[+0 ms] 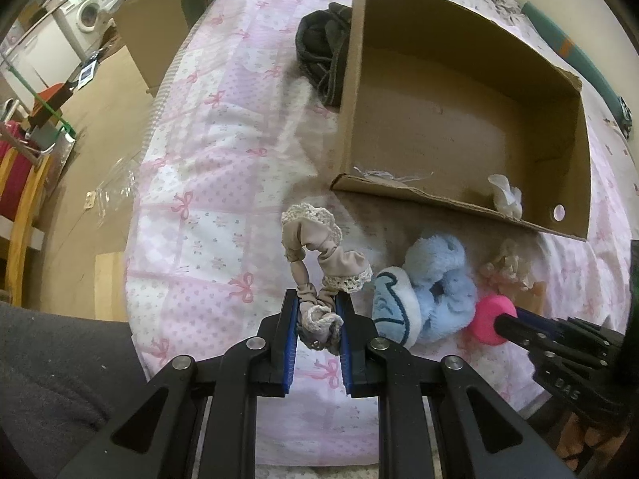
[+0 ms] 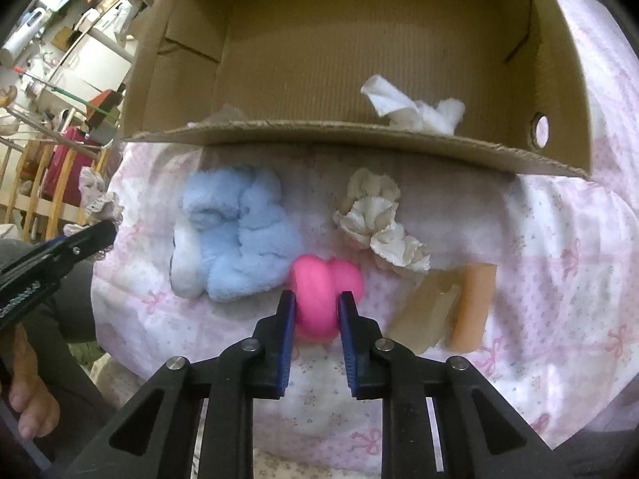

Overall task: Organize soft objects
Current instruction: 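Lift and carry the doll and the pink duck over the box with both grippers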

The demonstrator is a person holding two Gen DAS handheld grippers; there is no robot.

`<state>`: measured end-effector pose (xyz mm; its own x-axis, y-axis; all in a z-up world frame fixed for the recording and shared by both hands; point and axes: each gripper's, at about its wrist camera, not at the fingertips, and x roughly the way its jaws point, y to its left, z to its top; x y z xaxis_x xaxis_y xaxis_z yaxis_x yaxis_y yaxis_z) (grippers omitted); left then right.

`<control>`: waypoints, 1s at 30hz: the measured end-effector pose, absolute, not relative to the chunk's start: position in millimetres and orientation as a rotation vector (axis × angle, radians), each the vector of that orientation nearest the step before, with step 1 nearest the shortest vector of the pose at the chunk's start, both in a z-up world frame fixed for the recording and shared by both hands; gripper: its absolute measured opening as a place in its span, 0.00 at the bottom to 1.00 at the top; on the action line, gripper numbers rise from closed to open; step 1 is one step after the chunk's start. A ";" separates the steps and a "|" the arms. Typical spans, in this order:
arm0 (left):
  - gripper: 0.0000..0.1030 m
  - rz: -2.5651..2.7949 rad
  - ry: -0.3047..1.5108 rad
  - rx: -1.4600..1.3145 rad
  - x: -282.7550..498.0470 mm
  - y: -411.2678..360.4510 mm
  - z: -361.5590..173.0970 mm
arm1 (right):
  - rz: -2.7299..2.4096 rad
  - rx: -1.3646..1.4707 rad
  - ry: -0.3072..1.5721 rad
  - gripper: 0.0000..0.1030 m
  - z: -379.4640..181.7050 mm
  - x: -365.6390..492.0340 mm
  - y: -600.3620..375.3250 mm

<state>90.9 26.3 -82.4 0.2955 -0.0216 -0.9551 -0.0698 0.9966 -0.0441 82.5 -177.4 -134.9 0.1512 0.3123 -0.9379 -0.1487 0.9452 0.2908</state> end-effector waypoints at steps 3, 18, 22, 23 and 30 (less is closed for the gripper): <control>0.16 0.042 1.260 -0.077 90.1 27.3 -80.7 | 0.338 0.161 1.355 0.22 -127.2 79.3 -182.2; 0.16 0.052 1.201 -0.054 83.8 26.4 -68.3 | 0.444 0.352 1.019 0.22 -39.3 56.2 -231.2; 0.16 0.043 1.189 -0.042 82.6 22.7 -65.0 | 0.462 0.396 0.836 0.22 1.4 49.2 -248.7; 0.16 0.029 1.179 -0.069 82.0 23.8 -59.9 | 0.452 0.406 0.825 0.22 5.7 49.5 -251.6; 0.16 -0.029 1.041 -0.079 94.2 15.6 -8.2 | 0.427 0.419 0.793 0.22 21.5 54.7 -261.7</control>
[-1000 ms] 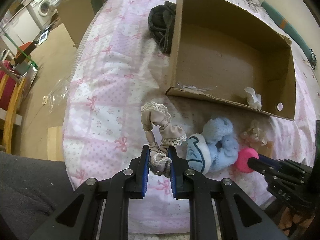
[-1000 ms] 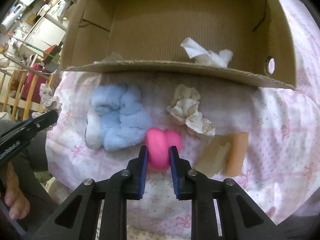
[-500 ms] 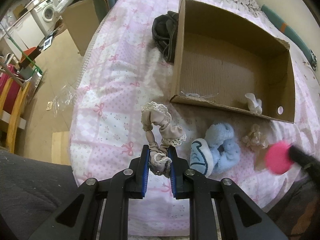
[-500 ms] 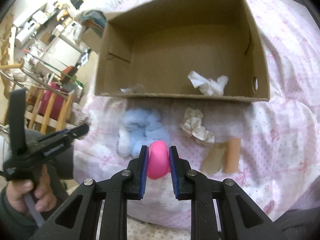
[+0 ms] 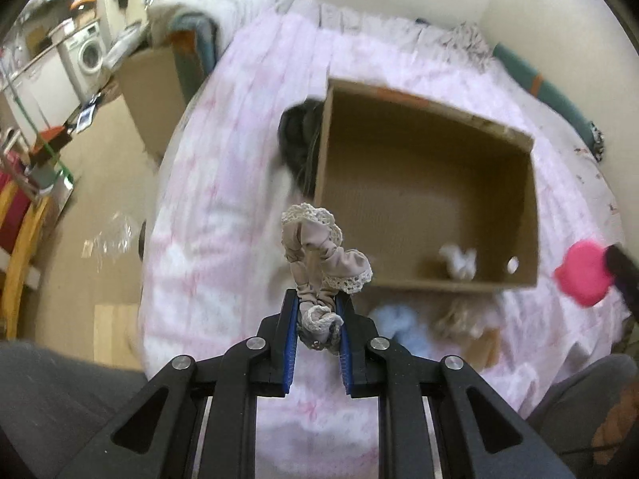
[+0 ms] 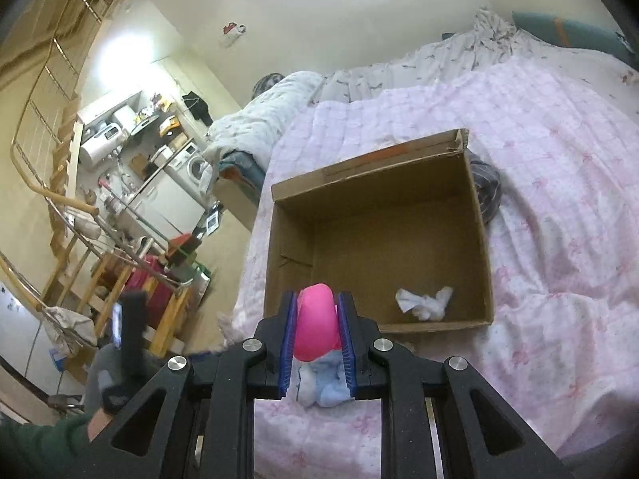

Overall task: Organize soft objects
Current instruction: 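Lift and carry the doll and the pink duck over the box with both grippers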

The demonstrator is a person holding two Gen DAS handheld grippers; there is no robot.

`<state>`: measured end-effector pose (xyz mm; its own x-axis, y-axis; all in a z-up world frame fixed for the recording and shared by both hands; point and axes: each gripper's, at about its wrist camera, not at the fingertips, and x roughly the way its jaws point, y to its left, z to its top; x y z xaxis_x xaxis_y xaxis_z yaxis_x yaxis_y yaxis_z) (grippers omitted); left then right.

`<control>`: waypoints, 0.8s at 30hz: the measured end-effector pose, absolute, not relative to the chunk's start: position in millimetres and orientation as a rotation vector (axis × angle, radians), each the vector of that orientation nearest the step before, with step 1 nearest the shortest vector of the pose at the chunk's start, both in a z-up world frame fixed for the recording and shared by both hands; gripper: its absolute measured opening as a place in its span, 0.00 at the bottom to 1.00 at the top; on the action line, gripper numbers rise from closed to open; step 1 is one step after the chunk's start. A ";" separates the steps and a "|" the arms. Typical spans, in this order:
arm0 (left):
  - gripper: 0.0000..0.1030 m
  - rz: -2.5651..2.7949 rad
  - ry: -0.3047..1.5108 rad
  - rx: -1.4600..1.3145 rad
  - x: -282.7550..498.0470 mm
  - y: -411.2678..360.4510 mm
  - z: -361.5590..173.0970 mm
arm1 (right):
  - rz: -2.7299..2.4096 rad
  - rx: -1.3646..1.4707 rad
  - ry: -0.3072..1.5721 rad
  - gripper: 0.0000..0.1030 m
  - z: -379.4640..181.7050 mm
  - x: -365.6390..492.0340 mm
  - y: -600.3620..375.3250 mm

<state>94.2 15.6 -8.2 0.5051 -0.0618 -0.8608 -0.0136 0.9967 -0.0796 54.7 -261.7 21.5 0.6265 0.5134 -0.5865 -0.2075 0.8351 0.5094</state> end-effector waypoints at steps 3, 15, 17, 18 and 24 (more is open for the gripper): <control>0.16 -0.050 1.029 -0.071 108.3 9.0 1.1 | 0.415 0.405 0.803 0.22 22.0 63.5 -266.1; 0.16 -0.072 0.994 0.009 159.8 -13.4 12.9 | 0.352 0.386 0.822 0.22 12.0 102.7 -273.4; 0.16 -0.064 0.993 0.018 167.9 -16.2 10.7 | 0.347 0.385 0.829 0.22 9.5 109.9 -273.7; 0.16 -0.061 0.993 0.021 170.6 -16.6 9.5 | 0.343 0.384 0.832 0.22 8.4 113.3 -273.9; 0.16 -0.062 0.962 0.086 183.6 -27.0 -7.8 | 0.318 0.390 0.855 0.21 -5.0 131.7 -275.2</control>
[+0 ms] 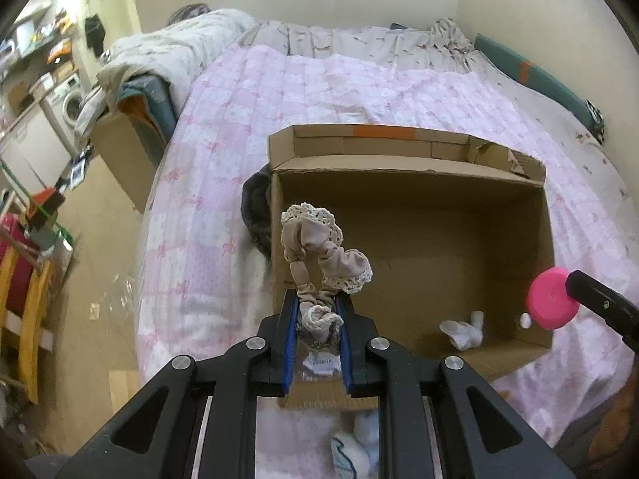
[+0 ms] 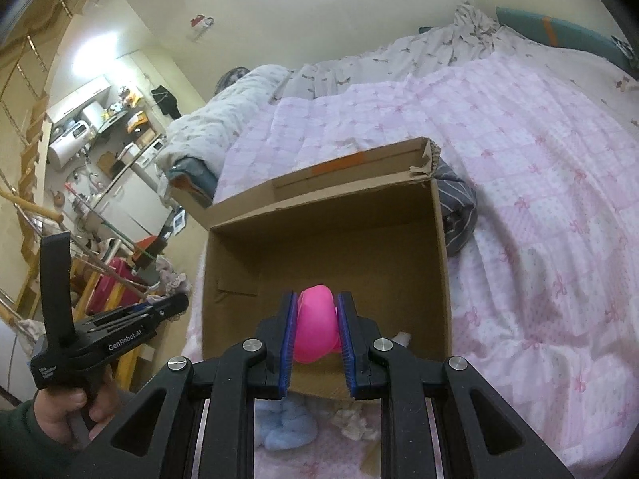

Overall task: Organize soft objects
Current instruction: 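Lift and carry the doll and the pink duck over the box with both grippers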

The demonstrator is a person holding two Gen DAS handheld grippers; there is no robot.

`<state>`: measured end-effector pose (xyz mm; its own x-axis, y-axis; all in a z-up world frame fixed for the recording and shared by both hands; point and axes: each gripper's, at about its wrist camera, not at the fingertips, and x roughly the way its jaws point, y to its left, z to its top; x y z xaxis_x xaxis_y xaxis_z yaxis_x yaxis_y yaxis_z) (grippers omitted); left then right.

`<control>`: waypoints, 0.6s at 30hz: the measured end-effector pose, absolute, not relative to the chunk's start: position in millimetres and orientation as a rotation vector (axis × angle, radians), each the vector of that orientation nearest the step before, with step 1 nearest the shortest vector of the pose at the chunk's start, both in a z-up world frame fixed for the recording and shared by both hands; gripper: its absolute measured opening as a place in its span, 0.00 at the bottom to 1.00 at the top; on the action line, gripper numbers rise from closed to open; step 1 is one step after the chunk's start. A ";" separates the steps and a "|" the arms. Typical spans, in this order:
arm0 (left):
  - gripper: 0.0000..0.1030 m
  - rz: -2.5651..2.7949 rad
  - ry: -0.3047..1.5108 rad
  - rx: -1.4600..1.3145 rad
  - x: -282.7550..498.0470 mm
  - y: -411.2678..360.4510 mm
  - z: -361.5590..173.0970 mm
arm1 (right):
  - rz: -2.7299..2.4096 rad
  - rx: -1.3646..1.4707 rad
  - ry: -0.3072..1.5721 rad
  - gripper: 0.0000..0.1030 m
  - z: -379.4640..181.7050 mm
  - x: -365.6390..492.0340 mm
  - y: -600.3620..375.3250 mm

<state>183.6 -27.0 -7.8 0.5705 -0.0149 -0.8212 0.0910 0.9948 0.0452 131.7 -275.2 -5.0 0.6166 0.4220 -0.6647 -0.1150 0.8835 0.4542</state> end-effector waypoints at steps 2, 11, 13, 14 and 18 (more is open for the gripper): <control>0.16 -0.061 0.961 0.124 184.2 -31.4 -18.6 | 0.306 0.401 0.872 0.22 -14.2 135.0 -276.8; 0.16 -0.100 1.006 0.097 192.1 -33.2 -44.1 | 0.264 0.374 0.984 0.22 -48.8 145.3 -270.1; 0.16 -0.106 1.018 0.081 194.4 -32.8 -47.9 | 0.264 0.364 0.992 0.22 -51.4 147.2 -267.3; 0.17 -0.109 1.024 0.073 194.8 -32.8 -49.9 | 0.267 0.360 0.998 0.21 -52.8 148.3 -265.5; 0.17 -0.119 1.029 0.055 195.0 -34.0 -53.8 | 0.264 0.335 1.029 0.21 -59.8 150.8 -261.1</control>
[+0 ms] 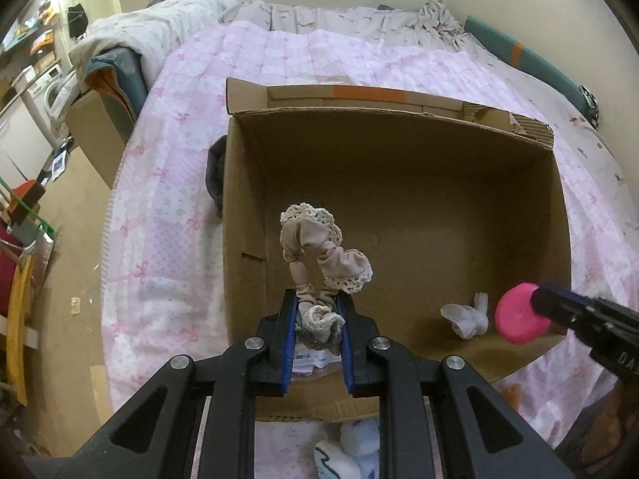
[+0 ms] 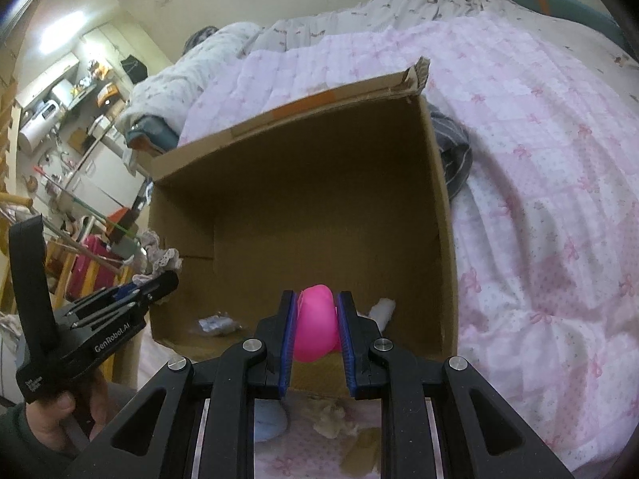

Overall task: Organize soft objects
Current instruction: 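Lift and carry the doll and the pink duck over the box with both grippers, then open the left gripper to drop the doll while the right gripper drops the duck into the box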

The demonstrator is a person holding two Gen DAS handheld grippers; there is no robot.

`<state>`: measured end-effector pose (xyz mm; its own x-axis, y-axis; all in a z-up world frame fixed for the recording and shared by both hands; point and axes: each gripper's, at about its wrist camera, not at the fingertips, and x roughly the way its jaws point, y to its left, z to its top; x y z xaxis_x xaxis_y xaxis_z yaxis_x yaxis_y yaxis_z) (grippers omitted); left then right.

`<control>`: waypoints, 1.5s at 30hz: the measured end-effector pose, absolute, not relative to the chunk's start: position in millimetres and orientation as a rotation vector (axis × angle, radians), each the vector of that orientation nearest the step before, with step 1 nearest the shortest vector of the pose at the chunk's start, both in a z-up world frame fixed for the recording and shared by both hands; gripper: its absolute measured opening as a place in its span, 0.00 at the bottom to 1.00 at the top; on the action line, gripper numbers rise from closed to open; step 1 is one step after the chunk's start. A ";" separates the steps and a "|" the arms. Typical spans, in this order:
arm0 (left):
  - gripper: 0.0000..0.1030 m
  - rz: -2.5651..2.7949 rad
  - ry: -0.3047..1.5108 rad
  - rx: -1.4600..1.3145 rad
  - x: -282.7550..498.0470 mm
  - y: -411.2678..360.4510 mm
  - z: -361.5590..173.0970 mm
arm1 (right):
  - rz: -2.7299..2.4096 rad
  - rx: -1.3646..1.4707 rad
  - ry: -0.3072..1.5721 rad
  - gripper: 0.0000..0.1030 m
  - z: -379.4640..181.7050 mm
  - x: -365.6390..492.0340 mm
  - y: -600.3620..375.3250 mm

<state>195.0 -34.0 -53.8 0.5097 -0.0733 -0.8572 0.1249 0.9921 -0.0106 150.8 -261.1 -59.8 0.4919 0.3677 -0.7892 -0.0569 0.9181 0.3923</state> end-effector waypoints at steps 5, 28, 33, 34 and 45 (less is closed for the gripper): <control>0.17 -0.127 1.033 0.061 195.0 -38.3 -56.2 | 0.250 0.315 1.075 0.22 -69.5 153.2 -257.2; 0.24 -0.136 1.046 0.053 194.6 -40.2 -56.4 | 0.242 0.283 1.135 0.22 -81.3 157.3 -247.8; 0.46 -0.141 1.024 0.072 190.6 -44.8 -52.4 | 0.239 0.275 1.129 0.22 -81.0 158.0 -245.8; 0.49 -0.141 1.015 0.080 189.6 -45.7 -50.9 | 0.239 0.272 1.123 0.22 -79.8 157.9 -245.5; 0.60 -0.128 1.010 0.087 191.0 -44.7 -49.0 | 0.236 0.262 1.125 0.22 -81.8 156.8 -245.3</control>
<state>191.0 -44.7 -49.0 0.5253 -0.0669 -0.8483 0.1474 0.9890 0.0133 156.8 -245.3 -81.8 0.4124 0.3162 -0.8544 -0.0536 0.9446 0.3237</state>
